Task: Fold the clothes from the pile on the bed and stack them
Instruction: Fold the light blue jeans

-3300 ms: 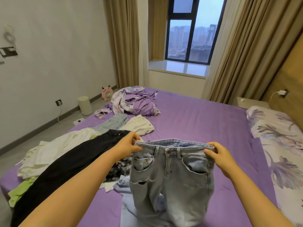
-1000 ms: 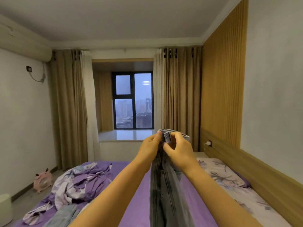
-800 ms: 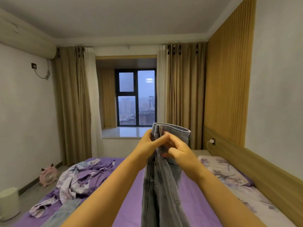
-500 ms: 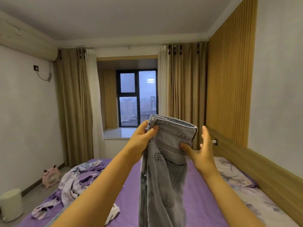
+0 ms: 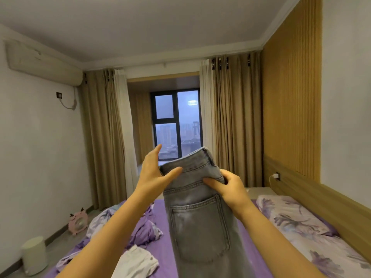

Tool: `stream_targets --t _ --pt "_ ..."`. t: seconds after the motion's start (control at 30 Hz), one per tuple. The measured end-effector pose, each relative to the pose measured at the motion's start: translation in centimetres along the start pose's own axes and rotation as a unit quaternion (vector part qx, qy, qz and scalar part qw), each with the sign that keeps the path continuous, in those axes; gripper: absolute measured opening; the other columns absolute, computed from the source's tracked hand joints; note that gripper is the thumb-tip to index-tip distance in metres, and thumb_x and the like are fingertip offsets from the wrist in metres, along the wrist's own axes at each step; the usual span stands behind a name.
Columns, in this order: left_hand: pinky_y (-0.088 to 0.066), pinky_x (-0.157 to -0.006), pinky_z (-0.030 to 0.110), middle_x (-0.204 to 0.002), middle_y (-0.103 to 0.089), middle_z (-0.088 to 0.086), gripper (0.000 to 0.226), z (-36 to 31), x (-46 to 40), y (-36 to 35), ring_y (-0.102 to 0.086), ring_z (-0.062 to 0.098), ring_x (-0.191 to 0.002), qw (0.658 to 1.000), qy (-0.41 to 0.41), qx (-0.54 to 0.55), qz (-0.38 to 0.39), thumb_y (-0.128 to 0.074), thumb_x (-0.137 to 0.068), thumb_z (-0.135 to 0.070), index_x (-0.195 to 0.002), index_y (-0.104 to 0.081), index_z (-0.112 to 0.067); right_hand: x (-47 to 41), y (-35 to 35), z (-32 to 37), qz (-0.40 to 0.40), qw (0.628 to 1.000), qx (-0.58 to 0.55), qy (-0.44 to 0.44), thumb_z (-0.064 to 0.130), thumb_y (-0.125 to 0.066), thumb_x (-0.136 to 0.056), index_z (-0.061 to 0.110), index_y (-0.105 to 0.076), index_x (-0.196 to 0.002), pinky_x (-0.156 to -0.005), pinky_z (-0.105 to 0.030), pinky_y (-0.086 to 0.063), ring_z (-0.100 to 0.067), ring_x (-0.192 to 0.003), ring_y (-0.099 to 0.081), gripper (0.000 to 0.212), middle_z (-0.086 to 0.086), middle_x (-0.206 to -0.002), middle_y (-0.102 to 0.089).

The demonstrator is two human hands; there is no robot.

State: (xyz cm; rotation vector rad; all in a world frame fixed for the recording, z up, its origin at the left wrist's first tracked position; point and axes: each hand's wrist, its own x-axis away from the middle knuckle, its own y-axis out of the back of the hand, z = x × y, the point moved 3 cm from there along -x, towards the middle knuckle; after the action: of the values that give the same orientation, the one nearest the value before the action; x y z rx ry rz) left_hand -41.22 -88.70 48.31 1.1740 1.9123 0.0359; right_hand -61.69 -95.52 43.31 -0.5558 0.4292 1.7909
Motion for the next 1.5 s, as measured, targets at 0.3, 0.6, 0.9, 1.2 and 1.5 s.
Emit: stream_targets --t 0.3,0.6,0.9,1.2,1.5 --pt "-0.016 -0.116 0.048 -0.122 -0.06 -0.014 0.056 -3.7 -2.0 -1.4 -0.044 0.014 -0.126 0.784 -0.286 -0.476 0.277 -0.063 -0.078 -0.06 -0.128 -0.051 -0.038 0.2 -3.4 0.3 0.143 0.984 0.106 -0.01 0.026 -0.079 -0.076 0.024 -0.066 -0.104 -0.078 -0.028 -0.056 -0.014 -0.088 -0.067 0.031 0.003 -0.094 -0.071" --pt "-0.046 -0.085 0.032 -0.098 -0.054 -0.012 0.041 -0.9 -2.6 0.7 -0.051 0.015 -0.096 0.857 -0.14 -0.363 0.338 -0.077 -0.077 -0.038 -0.113 -0.06 -0.026 6.0 -0.7 -7.9 0.304 0.933 0.07 -0.178 0.024 -0.076 -0.079 0.026 -0.068 -0.111 -0.082 -0.025 -0.055 -0.012 -0.102 -0.066 0.033 0.005 -0.111 -0.07" --pt "-0.045 -0.08 0.028 -0.093 -0.057 -0.01 0.031 4.3 -2.2 5.1 -0.054 0.016 -0.089 0.893 -0.062 -0.342 0.286 -0.078 -0.077 -0.032 -0.099 -0.056 -0.03 7.2 2.6 -12.2 0.27 0.898 0.298 -0.181 0.018 -0.062 -0.078 0.02 -0.053 -0.097 -0.072 -0.032 -0.047 -0.014 -0.079 -0.051 0.022 -0.008 -0.098 -0.057" --pt "-0.044 -0.078 0.029 -0.097 -0.063 -0.002 0.031 7.1 -1.1 8.3 -0.057 0.019 -0.089 0.929 -0.009 -0.305 0.209 -0.078 -0.079 -0.027 -0.103 -0.062 -0.019 7.7 2.7 -11.7 0.081 0.972 0.118 -0.186 0.031 -0.077 -0.078 0.029 -0.058 -0.107 -0.072 -0.019 -0.045 -0.008 -0.099 -0.057 0.035 0.008 -0.109 -0.058" --pt "-0.048 -0.077 0.035 -0.096 -0.062 0.003 0.027 8.7 2.0 7.6 -0.057 0.021 -0.089 0.955 0.078 -0.179 0.224 -0.077 -0.079 -0.019 -0.101 -0.061 -0.016 7.9 2.8 -10.0 -0.057 0.993 0.001 -0.102 0.014 -0.065 -0.087 0.031 -0.06 -0.098 -0.067 -0.014 -0.05 -0.002 -0.085 -0.062 0.021 0.012 -0.095 -0.065"
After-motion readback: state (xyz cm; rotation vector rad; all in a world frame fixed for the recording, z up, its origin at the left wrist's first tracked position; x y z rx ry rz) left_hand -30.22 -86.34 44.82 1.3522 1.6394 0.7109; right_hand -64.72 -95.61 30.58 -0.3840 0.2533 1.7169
